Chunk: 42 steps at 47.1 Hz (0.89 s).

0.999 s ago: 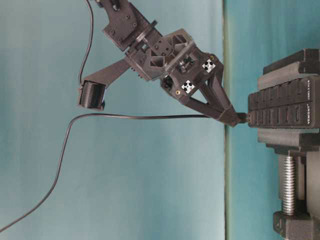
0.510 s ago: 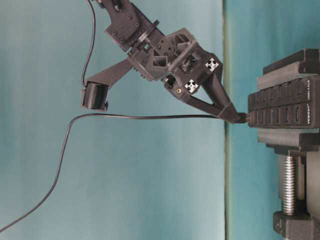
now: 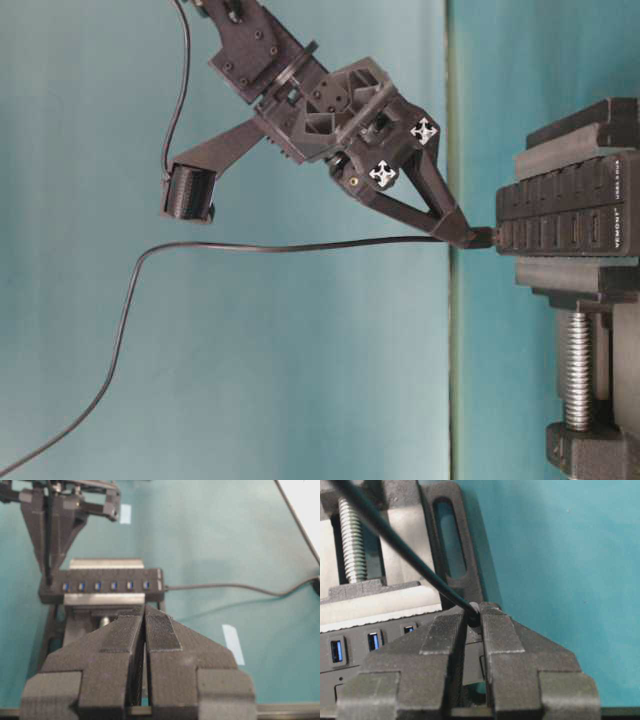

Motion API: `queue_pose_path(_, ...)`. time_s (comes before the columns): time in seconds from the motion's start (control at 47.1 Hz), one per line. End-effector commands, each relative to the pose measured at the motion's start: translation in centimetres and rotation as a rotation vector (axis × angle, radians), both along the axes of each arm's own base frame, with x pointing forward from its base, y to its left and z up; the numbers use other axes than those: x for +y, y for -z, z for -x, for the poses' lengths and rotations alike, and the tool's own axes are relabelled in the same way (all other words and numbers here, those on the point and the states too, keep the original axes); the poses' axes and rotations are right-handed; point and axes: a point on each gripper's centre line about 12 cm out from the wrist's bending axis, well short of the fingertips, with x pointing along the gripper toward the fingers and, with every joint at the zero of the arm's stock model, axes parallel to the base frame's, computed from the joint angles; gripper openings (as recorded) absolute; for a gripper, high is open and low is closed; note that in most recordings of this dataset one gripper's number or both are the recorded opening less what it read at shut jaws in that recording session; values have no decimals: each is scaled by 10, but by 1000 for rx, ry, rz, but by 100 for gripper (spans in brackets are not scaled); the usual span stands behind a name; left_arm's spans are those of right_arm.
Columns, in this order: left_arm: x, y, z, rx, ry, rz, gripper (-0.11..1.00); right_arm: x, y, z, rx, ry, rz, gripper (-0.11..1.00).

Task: Insert the USB into the front port of the fixed hub.
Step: 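Lower the right gripper and close it on the black USB plug, then pull the USB plug out of the hub's end port with the right gripper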

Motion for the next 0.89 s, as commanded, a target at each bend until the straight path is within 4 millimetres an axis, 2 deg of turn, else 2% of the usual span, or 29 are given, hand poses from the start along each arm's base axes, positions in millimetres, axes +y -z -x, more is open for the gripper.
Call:
queue_pose_path(0.0, 0, -4, -1, -11, 2, -1, 0, 5, -16, -8, -47, -17, 10, 5)
queue_pose_path(0.871, 0, -2, 0, -5, -7, 28, 0, 18, -52, -1, -90, -28, -5, 5)
